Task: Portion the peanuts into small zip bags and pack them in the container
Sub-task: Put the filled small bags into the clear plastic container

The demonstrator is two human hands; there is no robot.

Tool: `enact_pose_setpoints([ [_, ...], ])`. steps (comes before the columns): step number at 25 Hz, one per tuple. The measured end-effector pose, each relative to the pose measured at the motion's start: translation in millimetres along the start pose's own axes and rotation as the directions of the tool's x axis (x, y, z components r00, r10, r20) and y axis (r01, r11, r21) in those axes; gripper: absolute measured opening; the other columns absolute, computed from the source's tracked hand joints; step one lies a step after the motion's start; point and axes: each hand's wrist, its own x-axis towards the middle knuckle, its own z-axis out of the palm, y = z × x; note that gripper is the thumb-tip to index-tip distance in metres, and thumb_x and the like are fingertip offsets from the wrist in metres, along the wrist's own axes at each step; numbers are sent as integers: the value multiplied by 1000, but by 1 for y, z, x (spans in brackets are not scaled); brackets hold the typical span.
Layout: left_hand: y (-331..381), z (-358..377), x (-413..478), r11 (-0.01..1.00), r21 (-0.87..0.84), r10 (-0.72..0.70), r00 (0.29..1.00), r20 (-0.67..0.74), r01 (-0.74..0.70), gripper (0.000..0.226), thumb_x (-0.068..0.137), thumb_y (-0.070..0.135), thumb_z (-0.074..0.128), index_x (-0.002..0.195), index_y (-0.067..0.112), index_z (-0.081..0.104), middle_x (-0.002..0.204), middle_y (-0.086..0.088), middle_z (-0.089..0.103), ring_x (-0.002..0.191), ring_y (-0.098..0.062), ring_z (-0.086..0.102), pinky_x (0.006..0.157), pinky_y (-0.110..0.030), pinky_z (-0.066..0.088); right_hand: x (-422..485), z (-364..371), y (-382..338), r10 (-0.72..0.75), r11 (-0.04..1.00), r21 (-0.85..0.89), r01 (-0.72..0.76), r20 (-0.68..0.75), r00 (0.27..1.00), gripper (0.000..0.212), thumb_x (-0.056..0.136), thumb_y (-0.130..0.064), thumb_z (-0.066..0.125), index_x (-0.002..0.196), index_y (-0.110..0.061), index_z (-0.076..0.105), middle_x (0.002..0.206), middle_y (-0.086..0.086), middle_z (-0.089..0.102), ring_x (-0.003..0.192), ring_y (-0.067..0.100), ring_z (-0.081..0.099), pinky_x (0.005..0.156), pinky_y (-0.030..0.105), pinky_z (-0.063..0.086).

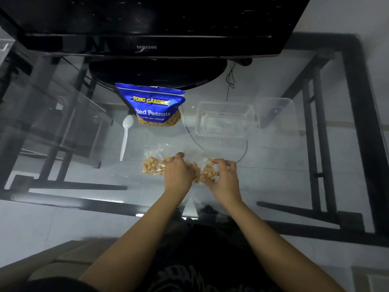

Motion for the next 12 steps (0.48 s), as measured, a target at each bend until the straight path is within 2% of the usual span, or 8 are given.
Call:
enact_pose_setpoints([
  [3,7,2,1,994,-59,-85,993,88,90,33,80,19,63,106,-1,57,98,-17,59,84,-32,58,67,-29,41,-3,-4,6,-14,1000,-16,14,-2,1000,53,76,-18,75,122,-18,50,126,8,39,104,22,55,91,35,51],
  [6,8,5,5,975,-155,-113,960,255,156,23,77,23,70,83,7,55,74,-5,59,69,-22,56,55,-27,43,-5,-6,13,-33,999,-13,34,14,999,53,77,-14,73,124,-19,49,127,7,40,108,20,54,93,27,48],
  [8,5,6,8,939,-293,-75,938,339,181,26,74,20,73,68,5,52,67,-7,57,65,-20,57,58,-30,46,-6,-8,16,-25,998,57,24,17,1000,55,77,-11,73,125,-21,49,127,5,45,108,18,54,89,22,47],
  [10,2,4,7,878,-429,-23,913,407,213,27,75,14,72,73,-7,55,67,-9,58,65,-19,59,63,-32,50,-9,-13,15,1,982,189,-4,16,1000,53,77,-8,72,122,-25,50,119,-1,54,105,14,58,83,16,49],
  [12,5,-4,4,796,-549,25,892,452,256,19,77,8,71,82,-8,62,72,-8,65,71,-20,64,69,-34,55,-14,-23,8,-10,953,302,11,-3,1000,49,78,-7,71,116,-32,51,113,-9,57,99,2,59,80,14,50],
])
